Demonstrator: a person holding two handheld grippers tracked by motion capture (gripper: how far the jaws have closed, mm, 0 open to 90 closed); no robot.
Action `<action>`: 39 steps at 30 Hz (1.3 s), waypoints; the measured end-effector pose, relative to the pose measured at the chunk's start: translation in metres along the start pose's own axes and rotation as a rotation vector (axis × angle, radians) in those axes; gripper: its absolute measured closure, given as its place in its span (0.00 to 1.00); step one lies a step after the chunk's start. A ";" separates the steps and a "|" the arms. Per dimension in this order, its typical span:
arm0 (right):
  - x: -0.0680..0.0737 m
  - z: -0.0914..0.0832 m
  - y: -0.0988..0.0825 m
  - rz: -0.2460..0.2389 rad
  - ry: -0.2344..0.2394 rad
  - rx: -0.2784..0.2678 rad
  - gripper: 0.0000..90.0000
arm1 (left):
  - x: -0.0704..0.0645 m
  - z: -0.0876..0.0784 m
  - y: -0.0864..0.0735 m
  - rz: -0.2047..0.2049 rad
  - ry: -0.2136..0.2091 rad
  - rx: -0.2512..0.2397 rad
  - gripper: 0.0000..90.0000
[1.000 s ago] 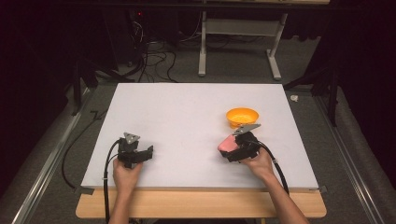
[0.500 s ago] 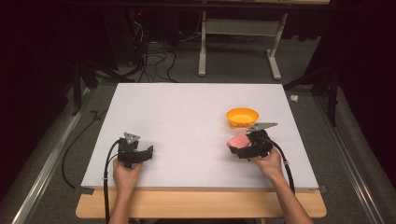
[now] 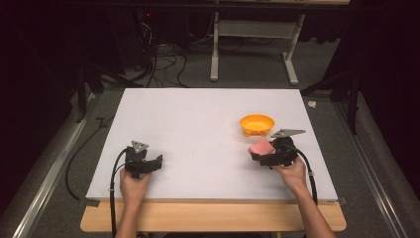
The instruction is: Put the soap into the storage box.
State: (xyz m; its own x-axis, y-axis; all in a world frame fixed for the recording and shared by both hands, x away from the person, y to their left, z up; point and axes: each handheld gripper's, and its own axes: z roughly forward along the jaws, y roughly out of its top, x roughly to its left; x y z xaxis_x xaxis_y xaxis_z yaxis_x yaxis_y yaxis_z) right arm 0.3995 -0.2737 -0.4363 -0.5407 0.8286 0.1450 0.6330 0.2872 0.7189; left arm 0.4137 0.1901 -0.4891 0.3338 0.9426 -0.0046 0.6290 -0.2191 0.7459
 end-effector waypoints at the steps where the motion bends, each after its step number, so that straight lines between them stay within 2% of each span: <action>1: -0.001 -0.001 0.000 0.002 -0.004 0.004 0.16 | 0.000 0.000 0.000 0.000 0.000 0.001 0.24; 20: -0.011 -0.015 0.000 0.043 -0.047 -0.016 0.16 | 0.000 0.000 0.000 0.000 0.000 0.001 0.24; 30: -0.017 -0.025 0.005 0.053 -0.074 -0.035 0.16 | 0.000 0.000 0.000 -0.001 -0.001 0.002 0.24; 39: -0.020 -0.030 0.014 0.066 -0.081 -0.052 0.16 | 0.000 0.000 0.000 -0.001 -0.001 0.001 0.24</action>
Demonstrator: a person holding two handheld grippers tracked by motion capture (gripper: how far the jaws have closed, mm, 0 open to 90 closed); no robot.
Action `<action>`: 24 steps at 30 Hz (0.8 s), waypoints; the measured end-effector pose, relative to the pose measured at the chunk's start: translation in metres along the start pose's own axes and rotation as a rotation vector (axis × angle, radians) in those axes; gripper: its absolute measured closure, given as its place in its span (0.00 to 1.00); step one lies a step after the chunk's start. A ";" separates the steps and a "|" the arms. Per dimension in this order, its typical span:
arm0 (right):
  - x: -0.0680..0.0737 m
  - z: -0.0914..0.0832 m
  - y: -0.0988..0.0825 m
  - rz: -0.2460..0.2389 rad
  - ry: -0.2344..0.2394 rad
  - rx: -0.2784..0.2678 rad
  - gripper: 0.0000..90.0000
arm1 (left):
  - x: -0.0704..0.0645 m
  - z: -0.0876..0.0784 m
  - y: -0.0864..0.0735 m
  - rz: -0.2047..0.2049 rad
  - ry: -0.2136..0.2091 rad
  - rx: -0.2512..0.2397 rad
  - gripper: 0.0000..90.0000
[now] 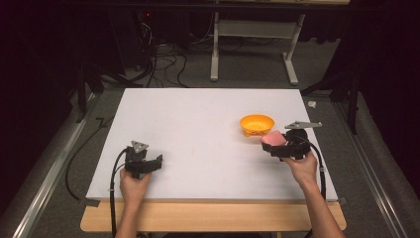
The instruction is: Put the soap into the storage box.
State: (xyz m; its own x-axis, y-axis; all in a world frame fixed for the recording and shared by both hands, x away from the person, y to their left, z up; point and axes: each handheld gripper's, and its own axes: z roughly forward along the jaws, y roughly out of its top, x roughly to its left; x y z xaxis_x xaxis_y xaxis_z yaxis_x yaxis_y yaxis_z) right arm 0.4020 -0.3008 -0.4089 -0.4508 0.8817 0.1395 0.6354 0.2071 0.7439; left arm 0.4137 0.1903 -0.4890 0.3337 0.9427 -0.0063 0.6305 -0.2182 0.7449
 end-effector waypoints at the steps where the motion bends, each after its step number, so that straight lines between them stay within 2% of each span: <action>1: 0.000 -0.001 0.001 -0.002 0.001 -0.008 0.16 | 0.000 0.000 0.000 0.000 0.000 0.000 0.24; 24: -0.004 0.001 0.030 0.022 -0.010 -0.019 0.16 | 0.000 0.000 0.000 -0.001 0.001 -0.001 0.24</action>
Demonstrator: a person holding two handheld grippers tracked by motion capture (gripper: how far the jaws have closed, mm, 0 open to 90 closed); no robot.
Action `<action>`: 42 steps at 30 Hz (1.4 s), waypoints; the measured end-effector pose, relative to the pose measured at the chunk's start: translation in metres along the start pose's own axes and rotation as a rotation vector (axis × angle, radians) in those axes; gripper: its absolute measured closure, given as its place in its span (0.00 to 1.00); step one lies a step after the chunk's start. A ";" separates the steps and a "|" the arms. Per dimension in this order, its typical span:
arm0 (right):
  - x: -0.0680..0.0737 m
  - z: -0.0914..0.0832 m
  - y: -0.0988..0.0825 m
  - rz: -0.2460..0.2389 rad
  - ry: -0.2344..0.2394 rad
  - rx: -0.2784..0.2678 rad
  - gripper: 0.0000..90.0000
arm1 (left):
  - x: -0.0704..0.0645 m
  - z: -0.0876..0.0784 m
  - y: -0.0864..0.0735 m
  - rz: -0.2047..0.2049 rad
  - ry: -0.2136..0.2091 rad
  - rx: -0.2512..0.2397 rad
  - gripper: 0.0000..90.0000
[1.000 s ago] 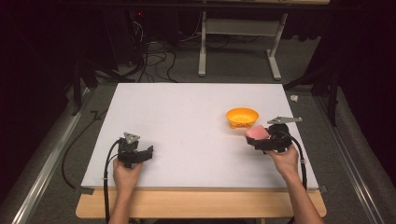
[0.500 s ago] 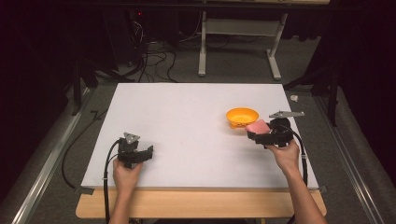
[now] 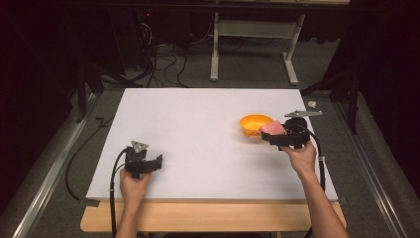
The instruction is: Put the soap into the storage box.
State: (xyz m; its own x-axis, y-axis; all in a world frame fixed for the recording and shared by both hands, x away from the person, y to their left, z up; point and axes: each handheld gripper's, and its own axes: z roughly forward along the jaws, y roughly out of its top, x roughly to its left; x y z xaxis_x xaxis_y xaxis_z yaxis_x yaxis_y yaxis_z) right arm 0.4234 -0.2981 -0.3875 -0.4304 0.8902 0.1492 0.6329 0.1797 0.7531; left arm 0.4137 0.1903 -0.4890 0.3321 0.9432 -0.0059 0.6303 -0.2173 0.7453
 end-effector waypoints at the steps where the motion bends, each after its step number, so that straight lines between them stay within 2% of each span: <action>1: 0.000 0.000 0.002 0.000 -0.001 0.001 0.16 | 0.000 0.000 0.000 0.000 0.000 0.000 0.24; 22: 0.000 0.014 0.021 0.016 -0.005 0.008 0.16 | 0.000 0.000 0.000 0.000 0.000 0.000 0.24; 42: -0.006 0.036 0.035 0.060 -0.054 0.053 0.16 | 0.000 0.000 0.000 0.000 -0.001 0.000 0.24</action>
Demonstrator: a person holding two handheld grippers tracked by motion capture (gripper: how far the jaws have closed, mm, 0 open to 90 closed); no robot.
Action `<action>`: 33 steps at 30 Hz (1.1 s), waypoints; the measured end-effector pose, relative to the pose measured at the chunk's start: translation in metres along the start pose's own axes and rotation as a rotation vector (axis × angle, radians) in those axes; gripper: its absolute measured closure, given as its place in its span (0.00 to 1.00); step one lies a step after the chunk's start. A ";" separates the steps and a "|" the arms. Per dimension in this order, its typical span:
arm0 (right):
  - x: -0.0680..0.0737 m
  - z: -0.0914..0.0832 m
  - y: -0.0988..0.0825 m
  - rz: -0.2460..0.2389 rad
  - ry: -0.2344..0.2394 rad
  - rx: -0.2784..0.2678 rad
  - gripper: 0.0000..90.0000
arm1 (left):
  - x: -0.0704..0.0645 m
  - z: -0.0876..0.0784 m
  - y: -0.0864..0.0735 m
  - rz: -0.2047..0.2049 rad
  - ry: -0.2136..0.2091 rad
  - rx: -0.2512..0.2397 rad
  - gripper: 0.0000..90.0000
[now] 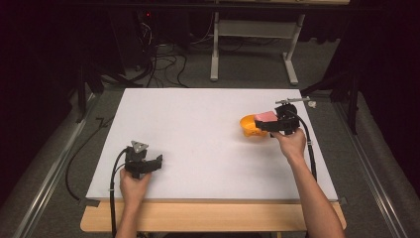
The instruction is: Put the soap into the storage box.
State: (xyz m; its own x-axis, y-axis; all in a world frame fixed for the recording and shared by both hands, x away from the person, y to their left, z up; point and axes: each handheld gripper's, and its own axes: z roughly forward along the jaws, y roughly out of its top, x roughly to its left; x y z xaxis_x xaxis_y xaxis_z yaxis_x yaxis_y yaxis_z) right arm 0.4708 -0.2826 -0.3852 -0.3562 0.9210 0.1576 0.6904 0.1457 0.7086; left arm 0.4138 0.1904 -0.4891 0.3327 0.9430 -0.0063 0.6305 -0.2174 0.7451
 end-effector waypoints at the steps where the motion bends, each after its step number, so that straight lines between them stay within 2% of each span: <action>1: 0.000 0.002 0.001 -0.002 -0.004 0.002 0.16 | 0.000 0.000 0.000 0.000 0.000 0.000 0.24; 19: 0.004 0.022 0.015 0.009 -0.059 0.045 0.16 | 0.000 0.000 0.000 0.002 -0.001 0.002 0.24; 26: 0.006 0.034 0.019 0.005 -0.076 0.070 0.15 | 0.000 0.000 0.000 0.003 -0.001 0.001 0.24; 33: 0.004 0.048 0.018 0.024 -0.095 0.103 0.15 | 0.000 0.000 0.000 0.005 -0.001 0.001 0.24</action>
State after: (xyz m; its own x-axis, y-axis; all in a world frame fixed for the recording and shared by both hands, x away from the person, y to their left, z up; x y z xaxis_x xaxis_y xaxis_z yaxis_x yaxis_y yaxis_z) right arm 0.5116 -0.2594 -0.4048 -0.2811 0.9539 0.1049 0.7610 0.1550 0.6299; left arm 0.4136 0.1904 -0.4889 0.3363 0.9417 -0.0032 0.6292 -0.2222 0.7448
